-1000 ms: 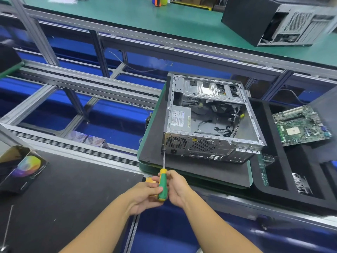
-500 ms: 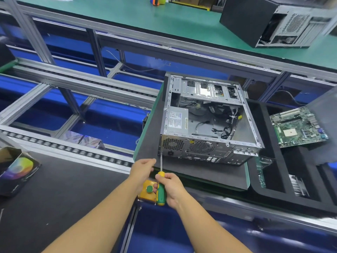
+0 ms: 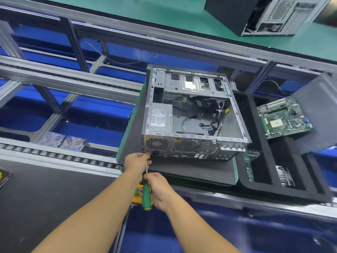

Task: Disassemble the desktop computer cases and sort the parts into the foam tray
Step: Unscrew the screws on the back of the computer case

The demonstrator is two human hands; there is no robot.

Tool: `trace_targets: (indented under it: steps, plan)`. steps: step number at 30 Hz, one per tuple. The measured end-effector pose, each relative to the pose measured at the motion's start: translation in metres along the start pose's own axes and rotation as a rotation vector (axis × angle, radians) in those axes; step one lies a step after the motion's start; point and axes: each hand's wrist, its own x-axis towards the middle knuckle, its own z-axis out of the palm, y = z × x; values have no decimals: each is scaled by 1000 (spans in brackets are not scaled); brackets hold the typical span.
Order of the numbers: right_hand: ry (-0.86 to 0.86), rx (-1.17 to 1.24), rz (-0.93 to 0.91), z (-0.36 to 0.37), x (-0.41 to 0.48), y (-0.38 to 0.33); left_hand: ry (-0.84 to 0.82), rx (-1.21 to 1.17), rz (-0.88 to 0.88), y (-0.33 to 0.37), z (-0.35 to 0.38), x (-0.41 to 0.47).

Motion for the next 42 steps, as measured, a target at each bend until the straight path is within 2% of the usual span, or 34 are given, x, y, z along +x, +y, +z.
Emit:
trace_targets:
  steps: [4, 10, 16, 20, 26, 33, 36, 38, 42]
  plan:
    - [0, -53, -15, 2, 0, 3, -16, 44, 53, 2, -2, -4]
    - [54, -266, -151, 0, 0, 11, -29, 116, 100, 3, -3, -6]
    - [129, -262, -145, 2, 0, 14, -22, 160, 104, 4, -4, -8]
    - [90, -181, -137, 0, 4, 19, -36, 131, 36, 3, -1, -8]
    - [69, -298, -153, -8, 2, 24, -40, -59, -50, 3, -6, -9]
    - [-2, -447, -134, -28, -16, 30, -13, -58, -108, 10, -21, -12]
    - [-30, -399, -190, -34, -27, 17, -34, -57, -81, 16, -18, -20]
    - [-34, -304, -252, -40, -36, 4, -95, -17, -77, 18, -16, -30]
    - [-43, -115, -331, -58, -57, -27, -482, 82, -115, 18, -9, -56]
